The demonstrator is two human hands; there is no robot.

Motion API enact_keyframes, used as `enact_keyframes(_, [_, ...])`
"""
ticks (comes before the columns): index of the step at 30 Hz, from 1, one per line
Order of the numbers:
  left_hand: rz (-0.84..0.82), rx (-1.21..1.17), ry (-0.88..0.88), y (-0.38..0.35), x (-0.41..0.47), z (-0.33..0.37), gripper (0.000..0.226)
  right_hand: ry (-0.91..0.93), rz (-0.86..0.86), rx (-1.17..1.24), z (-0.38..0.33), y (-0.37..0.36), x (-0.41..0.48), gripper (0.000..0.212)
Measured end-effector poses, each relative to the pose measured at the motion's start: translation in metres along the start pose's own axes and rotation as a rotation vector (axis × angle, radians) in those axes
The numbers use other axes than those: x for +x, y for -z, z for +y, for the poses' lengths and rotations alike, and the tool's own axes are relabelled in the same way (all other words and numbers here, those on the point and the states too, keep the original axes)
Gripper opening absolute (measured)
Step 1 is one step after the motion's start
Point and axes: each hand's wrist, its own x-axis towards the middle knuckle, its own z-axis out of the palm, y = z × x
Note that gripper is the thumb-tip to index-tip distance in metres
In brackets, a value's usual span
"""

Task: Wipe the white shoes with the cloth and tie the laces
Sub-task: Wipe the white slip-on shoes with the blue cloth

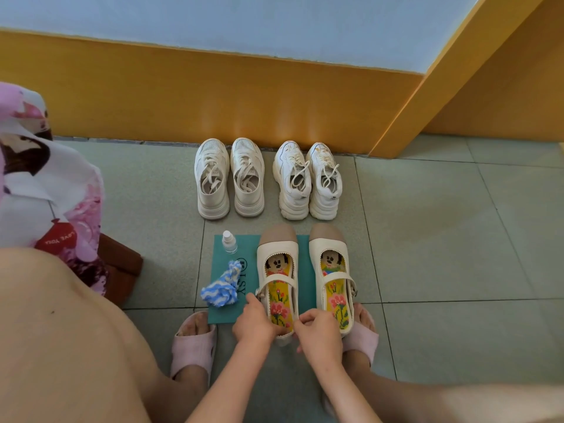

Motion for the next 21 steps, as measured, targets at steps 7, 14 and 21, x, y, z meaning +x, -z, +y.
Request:
enact_keyframes(7, [-0.008, -0.090, -0.026, 0.0033, 0.0041, -0.0056, 0.072, 0.017, 0.011, -0.004, 0.0031, -0.0006, 0.0015, 0.013])
enact_keyframes(14, [0.050, -0.165, -0.061, 0.0050, -0.0023, -0.0078, 0.053, 0.069, 0.015, -0.073, 0.0024, -0.0071, 0.0025, 0.016])
enact_keyframes(21, [0.070, -0.225, -0.082, 0.0058, -0.0022, -0.0097, 0.045, 0.065, 0.002, -0.087, 0.0020, -0.0041, 0.0011, 0.020])
